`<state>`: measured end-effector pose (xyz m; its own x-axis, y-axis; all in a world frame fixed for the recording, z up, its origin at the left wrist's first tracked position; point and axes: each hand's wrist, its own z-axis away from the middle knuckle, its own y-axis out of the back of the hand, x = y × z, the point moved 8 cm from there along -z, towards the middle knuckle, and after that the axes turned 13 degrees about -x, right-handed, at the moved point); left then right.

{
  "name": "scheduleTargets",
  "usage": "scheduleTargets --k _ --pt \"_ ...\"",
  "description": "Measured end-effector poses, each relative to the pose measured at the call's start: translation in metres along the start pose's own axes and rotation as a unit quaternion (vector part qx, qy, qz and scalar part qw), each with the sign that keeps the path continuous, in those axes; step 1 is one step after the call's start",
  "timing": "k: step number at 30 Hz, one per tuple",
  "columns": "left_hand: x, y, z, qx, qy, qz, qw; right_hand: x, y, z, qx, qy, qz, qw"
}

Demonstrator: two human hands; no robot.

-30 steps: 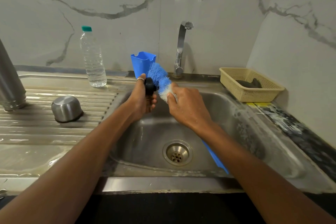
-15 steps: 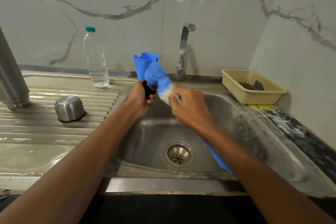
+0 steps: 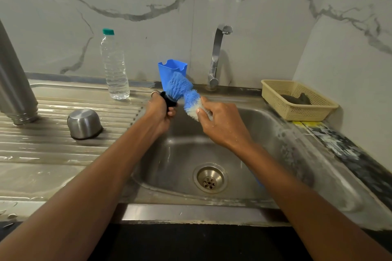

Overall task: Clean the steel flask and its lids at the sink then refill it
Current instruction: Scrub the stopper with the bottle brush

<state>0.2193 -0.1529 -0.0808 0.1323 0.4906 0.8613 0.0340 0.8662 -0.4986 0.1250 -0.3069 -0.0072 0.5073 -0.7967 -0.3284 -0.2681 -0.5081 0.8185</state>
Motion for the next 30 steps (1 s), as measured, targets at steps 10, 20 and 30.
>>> scheduleTargets --k 10,20,30 --pt "0.005 0.002 -0.003 0.007 -0.019 -0.034 0.999 0.006 -0.001 0.0 0.002 -0.004 -0.011 1.0" --pt "0.013 0.009 0.001 0.053 -0.041 0.03 0.997 0.001 -0.007 0.007 -0.018 -0.01 0.007 1.0" --pt "0.012 0.019 -0.005 0.061 -0.035 0.087 0.994 -0.008 0.004 0.009 0.037 0.018 0.015 0.999"
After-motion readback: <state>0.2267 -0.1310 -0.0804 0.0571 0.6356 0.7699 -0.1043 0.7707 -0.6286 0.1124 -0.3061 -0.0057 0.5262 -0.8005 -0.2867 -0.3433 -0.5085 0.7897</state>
